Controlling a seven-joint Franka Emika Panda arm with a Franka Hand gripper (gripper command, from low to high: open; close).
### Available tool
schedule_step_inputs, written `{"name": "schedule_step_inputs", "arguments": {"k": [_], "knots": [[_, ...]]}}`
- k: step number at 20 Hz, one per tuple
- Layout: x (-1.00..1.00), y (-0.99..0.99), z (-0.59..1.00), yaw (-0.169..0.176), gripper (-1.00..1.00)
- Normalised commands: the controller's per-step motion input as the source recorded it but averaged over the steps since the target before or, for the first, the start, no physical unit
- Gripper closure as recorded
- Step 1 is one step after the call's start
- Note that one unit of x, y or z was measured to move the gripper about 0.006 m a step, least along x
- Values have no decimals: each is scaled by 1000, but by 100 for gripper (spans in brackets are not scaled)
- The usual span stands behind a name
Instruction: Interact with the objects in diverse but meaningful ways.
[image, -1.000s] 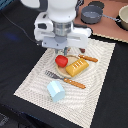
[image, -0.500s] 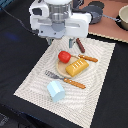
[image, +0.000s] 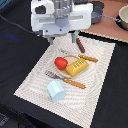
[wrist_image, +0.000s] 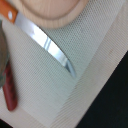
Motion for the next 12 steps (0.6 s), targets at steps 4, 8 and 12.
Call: {"name": "schedule_step_inputs", "arguments": {"k": [4, 8, 12], "knots": [[121, -133, 17, 121, -100], [170, -167, -41, 72, -100], [218, -28, -222, 49, -100]]}}
